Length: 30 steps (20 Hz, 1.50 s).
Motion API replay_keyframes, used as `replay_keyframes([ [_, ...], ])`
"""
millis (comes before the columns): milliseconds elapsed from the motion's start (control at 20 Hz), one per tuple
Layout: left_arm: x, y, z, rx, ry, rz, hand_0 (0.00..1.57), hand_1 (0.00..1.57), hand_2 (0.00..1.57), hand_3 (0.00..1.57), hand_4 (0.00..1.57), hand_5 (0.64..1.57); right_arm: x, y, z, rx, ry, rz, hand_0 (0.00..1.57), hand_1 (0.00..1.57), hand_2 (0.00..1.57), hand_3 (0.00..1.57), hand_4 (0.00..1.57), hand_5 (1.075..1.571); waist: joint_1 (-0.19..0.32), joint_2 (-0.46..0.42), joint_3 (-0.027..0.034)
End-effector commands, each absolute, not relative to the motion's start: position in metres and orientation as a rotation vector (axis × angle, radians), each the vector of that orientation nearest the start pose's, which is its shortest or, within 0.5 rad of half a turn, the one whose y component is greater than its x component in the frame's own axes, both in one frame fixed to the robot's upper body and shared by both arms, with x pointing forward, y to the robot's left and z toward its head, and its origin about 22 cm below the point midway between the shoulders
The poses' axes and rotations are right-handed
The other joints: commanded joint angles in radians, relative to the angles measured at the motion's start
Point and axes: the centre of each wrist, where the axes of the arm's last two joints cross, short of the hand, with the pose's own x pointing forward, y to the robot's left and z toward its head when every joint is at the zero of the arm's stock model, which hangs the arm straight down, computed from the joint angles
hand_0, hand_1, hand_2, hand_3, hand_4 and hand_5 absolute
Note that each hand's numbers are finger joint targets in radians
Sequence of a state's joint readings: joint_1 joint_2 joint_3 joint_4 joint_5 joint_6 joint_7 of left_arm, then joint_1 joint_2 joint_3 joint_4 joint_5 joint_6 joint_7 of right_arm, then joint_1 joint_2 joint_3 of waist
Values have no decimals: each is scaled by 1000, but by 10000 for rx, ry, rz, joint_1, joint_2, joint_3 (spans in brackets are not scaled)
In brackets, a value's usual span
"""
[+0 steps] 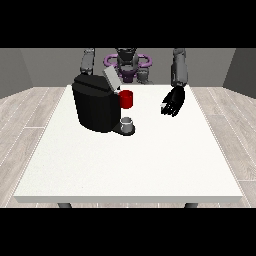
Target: Insert the coffee pod into the coffee machine and close the lid
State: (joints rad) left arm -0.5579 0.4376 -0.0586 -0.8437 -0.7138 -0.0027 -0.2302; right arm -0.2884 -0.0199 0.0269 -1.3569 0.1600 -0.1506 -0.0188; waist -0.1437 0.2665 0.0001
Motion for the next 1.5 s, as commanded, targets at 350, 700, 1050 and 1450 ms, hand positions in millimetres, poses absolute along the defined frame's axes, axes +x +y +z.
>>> replay_keyframes([
  [350, 357, 316, -10, 7404, -11815, -12915, 730, 730, 961, 849, 392, 1571, 293, -201, -16, -1531, -15901, 1193, 0, 0, 0, 0, 0, 1571, -7, -545, 0],
  [700, 374, 315, 7, 7195, -12212, -13198, 1149, 1149, 1257, 1162, 466, 1571, 300, -199, -13, -2282, -14959, 1227, 0, 0, 0, 0, 0, 1571, 157, -1070, -2],
  [1050, 397, 307, 43, 5692, -13821, -11800, 1449, 1449, 1434, 1357, 517, 1571, 291, -214, -35, -2644, -14855, 1420, 0, 0, 0, 0, 0, 1571, 189, -1174, 1],
  [1450, 412, 249, 68, 4342, -13377, -13080, 1418, 1418, 1400, 1334, 534, 1571, 282, -224, -58, -2831, -14034, 1384, 0, 0, 0, 0, 0, 1571, 520, -2376, 5],
])
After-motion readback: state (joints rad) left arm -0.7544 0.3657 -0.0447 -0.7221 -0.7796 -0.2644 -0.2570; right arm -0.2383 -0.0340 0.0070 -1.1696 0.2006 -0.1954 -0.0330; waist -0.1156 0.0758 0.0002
